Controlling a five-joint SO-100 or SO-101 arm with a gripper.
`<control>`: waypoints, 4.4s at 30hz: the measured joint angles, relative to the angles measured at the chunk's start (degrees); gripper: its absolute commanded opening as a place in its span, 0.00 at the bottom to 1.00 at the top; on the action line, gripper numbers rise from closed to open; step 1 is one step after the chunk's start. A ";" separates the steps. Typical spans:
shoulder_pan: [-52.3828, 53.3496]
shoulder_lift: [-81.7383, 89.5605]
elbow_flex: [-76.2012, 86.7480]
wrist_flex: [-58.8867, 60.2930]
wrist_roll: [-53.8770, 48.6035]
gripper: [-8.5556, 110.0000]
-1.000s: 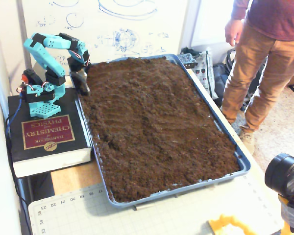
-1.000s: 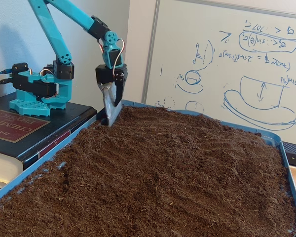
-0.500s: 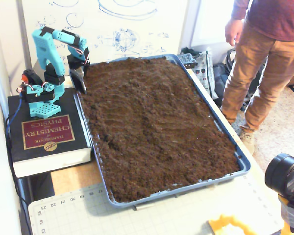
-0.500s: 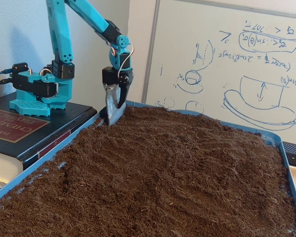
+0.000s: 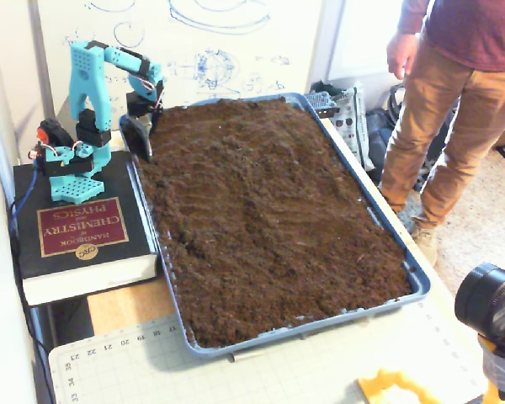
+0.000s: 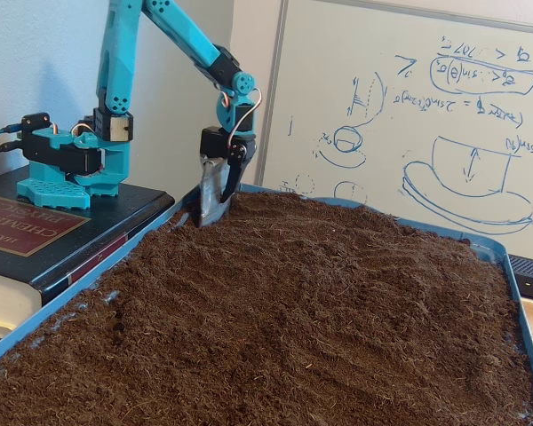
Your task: Build a berm.
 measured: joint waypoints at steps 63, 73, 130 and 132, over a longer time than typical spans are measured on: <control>18.98 -2.64 -18.19 -1.58 -12.74 0.07; 20.48 2.29 -19.07 -1.76 -12.74 0.07; 26.37 43.95 40.25 -0.97 -33.57 0.07; 26.37 42.80 40.25 -1.41 -34.01 0.07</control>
